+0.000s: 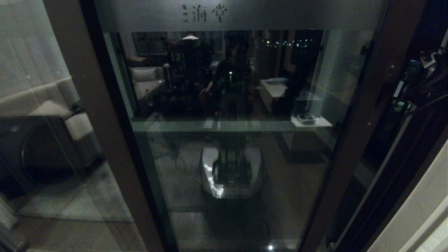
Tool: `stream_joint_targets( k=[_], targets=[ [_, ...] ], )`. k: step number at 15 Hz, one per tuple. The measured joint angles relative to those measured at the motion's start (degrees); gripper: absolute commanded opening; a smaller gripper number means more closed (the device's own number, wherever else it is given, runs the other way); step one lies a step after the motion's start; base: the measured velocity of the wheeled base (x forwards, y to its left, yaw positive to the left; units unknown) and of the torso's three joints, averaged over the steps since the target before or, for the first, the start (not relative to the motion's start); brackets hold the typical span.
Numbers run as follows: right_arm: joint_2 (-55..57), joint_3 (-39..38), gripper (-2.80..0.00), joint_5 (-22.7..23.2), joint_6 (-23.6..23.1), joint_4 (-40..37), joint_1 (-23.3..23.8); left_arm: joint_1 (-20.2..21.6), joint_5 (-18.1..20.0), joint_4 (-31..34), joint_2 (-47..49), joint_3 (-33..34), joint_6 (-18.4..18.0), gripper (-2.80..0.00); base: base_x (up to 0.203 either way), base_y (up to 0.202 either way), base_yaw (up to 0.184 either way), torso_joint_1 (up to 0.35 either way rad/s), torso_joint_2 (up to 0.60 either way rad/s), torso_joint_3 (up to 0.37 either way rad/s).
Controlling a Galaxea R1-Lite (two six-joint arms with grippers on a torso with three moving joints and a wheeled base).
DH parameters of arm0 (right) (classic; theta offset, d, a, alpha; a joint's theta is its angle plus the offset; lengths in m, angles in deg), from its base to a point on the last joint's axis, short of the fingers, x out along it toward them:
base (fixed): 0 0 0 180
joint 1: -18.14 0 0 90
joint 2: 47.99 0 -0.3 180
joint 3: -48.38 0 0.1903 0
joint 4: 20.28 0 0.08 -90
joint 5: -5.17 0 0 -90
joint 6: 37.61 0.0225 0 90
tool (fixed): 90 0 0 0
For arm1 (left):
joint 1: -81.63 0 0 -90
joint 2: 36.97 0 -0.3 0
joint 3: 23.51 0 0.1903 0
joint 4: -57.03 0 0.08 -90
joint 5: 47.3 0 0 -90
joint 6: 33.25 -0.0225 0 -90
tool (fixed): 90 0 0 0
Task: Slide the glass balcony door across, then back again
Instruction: Open the slid door
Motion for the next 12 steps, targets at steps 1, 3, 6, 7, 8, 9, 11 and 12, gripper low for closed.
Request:
stream_joint_targets(
  k=[1,3,6,7,8,9,11,12],
  targets=[
    [0.0,-0.1,-2.80,0.0,0.0,0.0,-0.1,0.0,0.0,0.0,0.0,0.0,0.0,-2.80,0.000,0.000,0.000,0.000,0.00,0.000],
    [-0.1,-0.3,-2.80,0.0,0.0,0.0,-0.6,0.0,0.0,0.0,0.0,0.0,0.0,-2.80,0.000,0.000,0.000,0.000,0.00,0.000],
    [-0.5,-0.9,-2.80,-0.2,0.0,0.1,-1.4,0.0,0.0,0.0,0.0,0.0,0.0,-2.80,0.000,0.000,0.000,0.000,0.00,0.000],
    [-0.6,-1.2,-2.80,-0.3,0.0,0.2,-1.7,0.0,0.0,0.0,0.0,0.0,0.0,-2.80,0.000,0.000,0.000,0.000,0.00,0.000],
    [-0.8,-1.5,-2.80,-0.4,0.0,0.3,-2.0,0.0,0.0,0.0,0.0,0.0,0.0,-2.80,0.000,0.000,0.000,0.000,0.00,0.000],
    [-1.0,-1.9,-2.80,-0.4,0.0,0.6,-2.3,0.0,0.0,0.0,0.0,0.0,0.0,-2.80,0.000,0.000,0.000,0.000,0.00,0.000],
    [-1.4,-2.4,-2.80,-0.5,0.0,0.9,-3.0,0.0,0.0,0.0,0.0,0.0,0.0,-2.80,0.000,0.000,0.000,0.000,0.00,0.000],
    [-1.6,-2.7,-2.80,-0.6,0.0,0.9,-3.4,0.0,0.0,0.0,0.0,0.0,0.0,-2.80,0.000,0.000,0.000,0.000,0.00,0.000]
  ],
)
